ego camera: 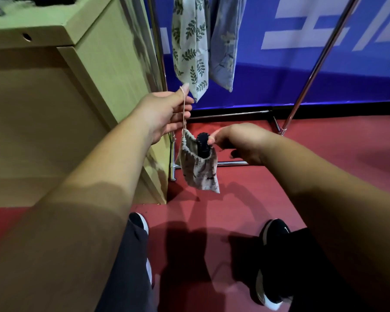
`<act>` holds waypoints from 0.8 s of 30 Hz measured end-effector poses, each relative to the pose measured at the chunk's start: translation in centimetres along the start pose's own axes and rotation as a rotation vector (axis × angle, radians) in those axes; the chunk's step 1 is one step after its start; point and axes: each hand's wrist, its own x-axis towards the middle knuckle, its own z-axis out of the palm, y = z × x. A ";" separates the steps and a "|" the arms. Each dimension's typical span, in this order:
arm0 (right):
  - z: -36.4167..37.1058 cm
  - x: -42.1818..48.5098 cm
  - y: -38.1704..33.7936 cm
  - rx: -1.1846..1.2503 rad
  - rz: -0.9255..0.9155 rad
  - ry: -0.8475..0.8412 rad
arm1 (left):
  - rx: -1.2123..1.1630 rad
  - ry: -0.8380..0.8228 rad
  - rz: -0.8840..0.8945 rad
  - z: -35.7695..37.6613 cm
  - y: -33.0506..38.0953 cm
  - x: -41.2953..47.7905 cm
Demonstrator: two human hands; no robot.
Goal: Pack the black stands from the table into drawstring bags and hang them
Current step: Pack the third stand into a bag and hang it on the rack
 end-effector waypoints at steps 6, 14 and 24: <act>0.3 -0.4 -0.9 0.193 -0.111 -0.112 | -0.012 -0.032 -0.006 0.3 0.1 -0.5; 0.8 0.6 -1.1 0.474 -0.227 -0.109 | 0.046 0.003 0.078 0.4 0.6 -1.0; 1.3 0.9 -1.8 0.652 -0.315 -0.085 | -0.013 -0.037 0.124 0.9 0.9 -0.9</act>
